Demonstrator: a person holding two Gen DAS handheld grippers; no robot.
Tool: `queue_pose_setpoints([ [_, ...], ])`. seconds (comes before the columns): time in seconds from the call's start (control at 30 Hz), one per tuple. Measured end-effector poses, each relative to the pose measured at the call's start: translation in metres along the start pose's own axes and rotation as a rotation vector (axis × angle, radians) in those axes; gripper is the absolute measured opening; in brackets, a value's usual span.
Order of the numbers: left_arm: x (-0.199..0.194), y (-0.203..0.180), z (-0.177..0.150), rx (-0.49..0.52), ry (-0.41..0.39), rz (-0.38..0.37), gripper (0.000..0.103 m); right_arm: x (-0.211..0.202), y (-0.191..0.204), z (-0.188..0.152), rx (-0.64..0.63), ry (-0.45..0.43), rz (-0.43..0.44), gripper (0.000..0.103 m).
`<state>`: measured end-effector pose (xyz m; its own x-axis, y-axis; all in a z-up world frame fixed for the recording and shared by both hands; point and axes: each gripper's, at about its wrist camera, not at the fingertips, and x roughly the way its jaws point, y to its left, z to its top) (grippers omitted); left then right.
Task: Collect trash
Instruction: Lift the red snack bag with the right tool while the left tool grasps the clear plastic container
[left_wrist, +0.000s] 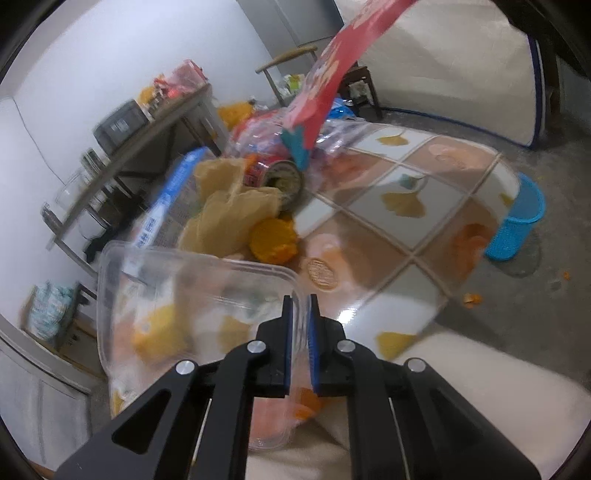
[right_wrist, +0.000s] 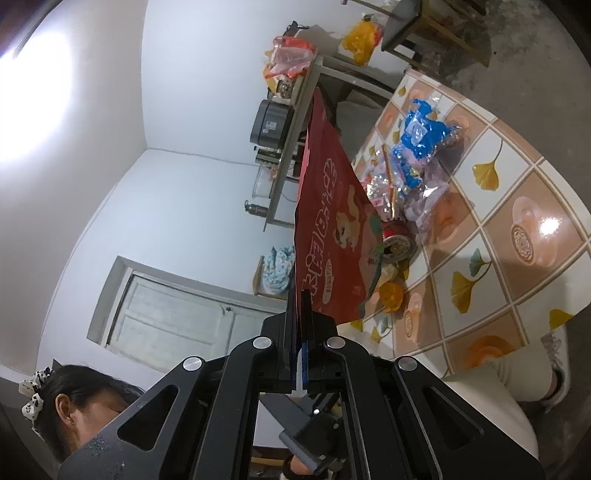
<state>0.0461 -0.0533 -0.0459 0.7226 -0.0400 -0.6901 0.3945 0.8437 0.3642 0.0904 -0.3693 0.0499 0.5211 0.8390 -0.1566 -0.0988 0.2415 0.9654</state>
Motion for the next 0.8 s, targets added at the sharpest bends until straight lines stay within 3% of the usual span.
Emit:
queue_pose_setpoints([
  [0.07,-0.004,0.001,0.000,-0.032,-0.010,-0.047,0.016,0.000,-0.002,0.000,0.007,0.002,0.000,0.000],
  [0.13,-0.011,0.006,-0.001,-0.069,-0.033,-0.077,0.042,-0.002,-0.002,-0.001,0.013,0.004,0.000,0.000],
  [0.23,-0.027,0.015,-0.005,-0.126,-0.081,-0.114,0.057,-0.001,-0.005,0.000,0.022,0.008,0.003,0.000],
  [0.47,-0.063,0.059,-0.038,-0.368,-0.119,-0.217,0.062,0.003,-0.011,0.001,0.035,0.025,0.018,0.000],
  [0.63,-0.066,0.097,-0.076,-0.596,-0.057,-0.231,0.062,0.003,-0.016,0.001,0.048,0.029,0.025,0.000],
  [0.8,-0.050,0.113,-0.107,-0.791,0.019,-0.310,0.061,0.004,-0.015,0.000,0.049,0.034,0.027,0.000],
])
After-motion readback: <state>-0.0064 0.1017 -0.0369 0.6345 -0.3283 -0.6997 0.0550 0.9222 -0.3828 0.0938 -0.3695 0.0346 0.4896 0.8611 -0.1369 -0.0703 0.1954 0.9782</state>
